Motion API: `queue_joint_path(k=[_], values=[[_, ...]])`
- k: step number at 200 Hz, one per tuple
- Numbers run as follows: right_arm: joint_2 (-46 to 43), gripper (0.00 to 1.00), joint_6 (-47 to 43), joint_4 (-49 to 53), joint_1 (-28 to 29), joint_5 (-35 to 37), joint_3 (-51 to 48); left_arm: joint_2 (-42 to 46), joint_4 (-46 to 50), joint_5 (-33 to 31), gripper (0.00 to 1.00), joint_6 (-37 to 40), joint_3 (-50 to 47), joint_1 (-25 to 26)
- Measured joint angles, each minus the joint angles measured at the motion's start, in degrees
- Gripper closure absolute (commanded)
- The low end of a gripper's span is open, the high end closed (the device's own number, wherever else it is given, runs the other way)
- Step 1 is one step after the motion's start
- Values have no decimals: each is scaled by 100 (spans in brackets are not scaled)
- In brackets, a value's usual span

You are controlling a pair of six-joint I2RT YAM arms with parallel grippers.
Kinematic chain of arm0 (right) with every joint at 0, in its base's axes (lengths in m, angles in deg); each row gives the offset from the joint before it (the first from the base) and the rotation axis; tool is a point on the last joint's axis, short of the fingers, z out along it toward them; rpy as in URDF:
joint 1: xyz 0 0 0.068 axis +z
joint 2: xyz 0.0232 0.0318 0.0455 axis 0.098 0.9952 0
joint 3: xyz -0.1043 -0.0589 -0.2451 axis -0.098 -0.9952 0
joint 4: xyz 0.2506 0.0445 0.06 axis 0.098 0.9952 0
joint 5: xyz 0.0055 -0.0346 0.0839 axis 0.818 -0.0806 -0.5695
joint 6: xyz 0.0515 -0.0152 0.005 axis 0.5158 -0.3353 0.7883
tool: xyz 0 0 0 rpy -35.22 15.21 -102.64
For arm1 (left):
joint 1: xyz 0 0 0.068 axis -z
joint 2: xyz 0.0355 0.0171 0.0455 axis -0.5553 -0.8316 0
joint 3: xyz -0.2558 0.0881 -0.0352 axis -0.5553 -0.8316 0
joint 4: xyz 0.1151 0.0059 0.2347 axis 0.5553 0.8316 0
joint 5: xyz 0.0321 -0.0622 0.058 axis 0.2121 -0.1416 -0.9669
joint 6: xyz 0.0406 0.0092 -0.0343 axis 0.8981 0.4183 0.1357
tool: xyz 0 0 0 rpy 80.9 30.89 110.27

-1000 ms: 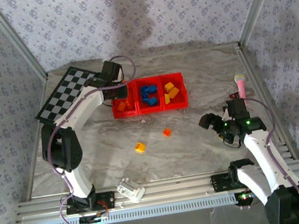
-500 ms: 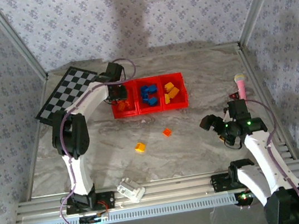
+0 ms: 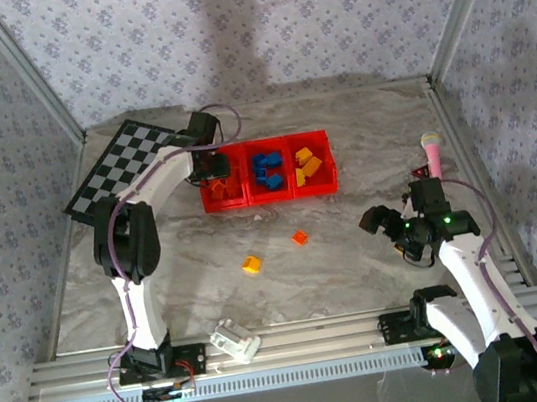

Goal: Sort the legos into containers by color
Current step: Place the lego in the container, then pick up the lego from the center of the table.

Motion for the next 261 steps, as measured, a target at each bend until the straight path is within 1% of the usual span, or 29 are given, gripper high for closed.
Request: queue_joint_path(k=[22,45,57,78,104,130,150,182,222,261], values=[[50,0,2,-31,0,0,0,363,-232,138,36,28,-426,0],[63,0,2,-79,-4,0,0,839,-269,334,34,20,-756,9],[81,0,2,-127,-4,-2,-7,1049,-352,411,31,15,-876,22],[142,0,2,-208,-4,-2,-26,1436,-474,498,23,-7,-1189,118],[238,0,4,-321,2,-4,-68,1786,-511,511,12,-92,-1596,448],[280,0,28,-437,66,-4,-87,1971,-527,468,4,-227,-1958,1043],[306,0,57,-522,155,-2,-87,1974,-540,404,1,-295,-2092,1639],[328,0,92,-619,262,-2,-92,1742,-595,369,0,-326,-2031,2430],[310,0,94,-619,291,2,-92,885,-555,339,0,-275,-1403,2931],[127,0,90,-599,291,17,-111,317,-437,345,2,-125,-944,3311]])
